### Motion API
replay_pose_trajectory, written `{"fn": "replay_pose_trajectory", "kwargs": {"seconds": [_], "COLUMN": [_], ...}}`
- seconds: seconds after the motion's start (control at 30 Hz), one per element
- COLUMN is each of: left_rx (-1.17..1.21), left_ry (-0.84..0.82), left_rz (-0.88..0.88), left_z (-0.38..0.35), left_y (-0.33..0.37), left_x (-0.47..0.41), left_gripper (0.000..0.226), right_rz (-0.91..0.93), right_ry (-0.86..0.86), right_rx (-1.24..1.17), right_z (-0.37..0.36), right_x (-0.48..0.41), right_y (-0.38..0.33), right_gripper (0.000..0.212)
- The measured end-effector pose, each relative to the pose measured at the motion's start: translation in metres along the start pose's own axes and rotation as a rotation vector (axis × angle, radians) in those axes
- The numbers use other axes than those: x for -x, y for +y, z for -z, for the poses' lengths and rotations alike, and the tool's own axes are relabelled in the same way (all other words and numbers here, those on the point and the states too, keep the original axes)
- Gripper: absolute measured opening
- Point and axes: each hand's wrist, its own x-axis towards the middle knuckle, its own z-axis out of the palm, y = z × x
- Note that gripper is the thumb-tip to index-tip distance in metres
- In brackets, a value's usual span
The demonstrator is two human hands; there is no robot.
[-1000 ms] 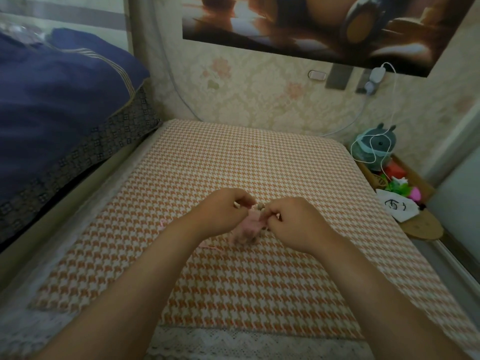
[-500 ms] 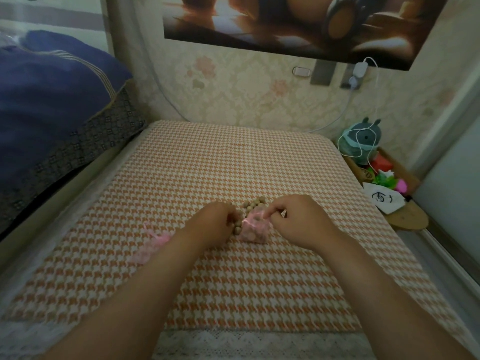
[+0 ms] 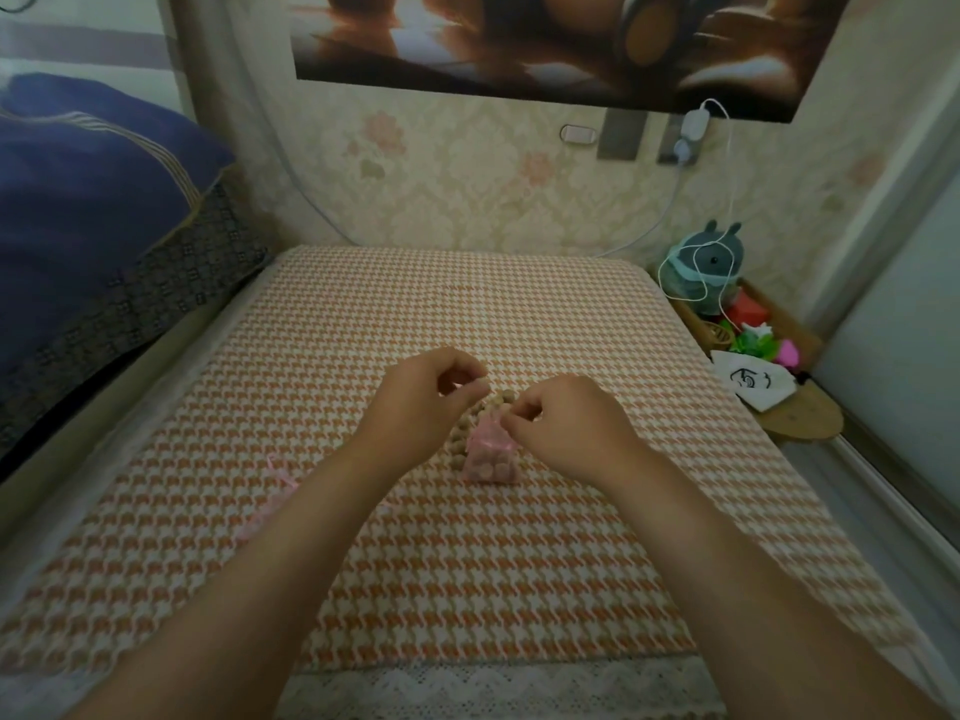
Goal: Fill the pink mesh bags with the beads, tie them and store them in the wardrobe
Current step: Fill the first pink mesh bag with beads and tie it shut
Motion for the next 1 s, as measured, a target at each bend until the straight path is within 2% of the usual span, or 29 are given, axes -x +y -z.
{"fn": "replay_pose_trajectory", "kwargs": {"seconds": [0.1, 0.23, 0.3, 0.37, 0.43, 0.57, 0.7, 0.8, 0.9, 1.0], "left_rx": [0.021, -0.103, -0.159, -0.217, -0.276, -0.206, -0.146, -0.265, -0.394, -0.474], "left_ry": [-0.083, -0.169, -0.178, -0.163, -0.159, -0.181, -0.030, 0.032, -0.023, -0.126], "left_rz": [-0.045, -0.075, -0.093, -0.119, -0.128, -0.073, 0.042, 0.096, 0.155, 0.134], "left_z": [-0.006, -0.016, -0.018, -0.019, -0.018, -0.011, 0.011, 0.027, 0.027, 0.020], "left_y": [0.006, 0.003, 0.002, 0.000, -0.001, -0.002, -0.015, -0.039, -0.070, -0.090], "left_x": [0.005, 0.008, 0.008, 0.007, 0.005, 0.002, -0.011, -0.016, -0.013, -0.012], "left_gripper": [0.008, 0.014, 0.014, 0.005, 0.015, 0.016, 0.015, 0.017, 0.023, 0.029], "right_rz": [-0.006, -0.008, -0.008, -0.002, 0.005, -0.004, -0.017, -0.021, -0.012, -0.017], "right_ry": [-0.009, -0.038, -0.063, -0.080, -0.079, -0.063, -0.047, -0.037, -0.045, -0.049], "right_rx": [-0.017, -0.011, 0.009, 0.014, 0.001, -0.022, -0.045, -0.081, -0.083, -0.080], "right_z": [0.003, 0.006, 0.006, 0.006, 0.007, 0.006, 0.003, 0.002, -0.001, -0.001], "right_x": [0.002, 0.003, 0.004, 0.004, 0.004, 0.004, 0.003, 0.002, 0.002, 0.001], "right_y": [0.000, 0.000, 0.001, 0.001, 0.002, 0.002, 0.001, 0.001, -0.001, -0.003], "right_gripper": [0.021, 0.018, 0.018, 0.019, 0.020, 0.021, 0.018, 0.014, 0.014, 0.014]}}
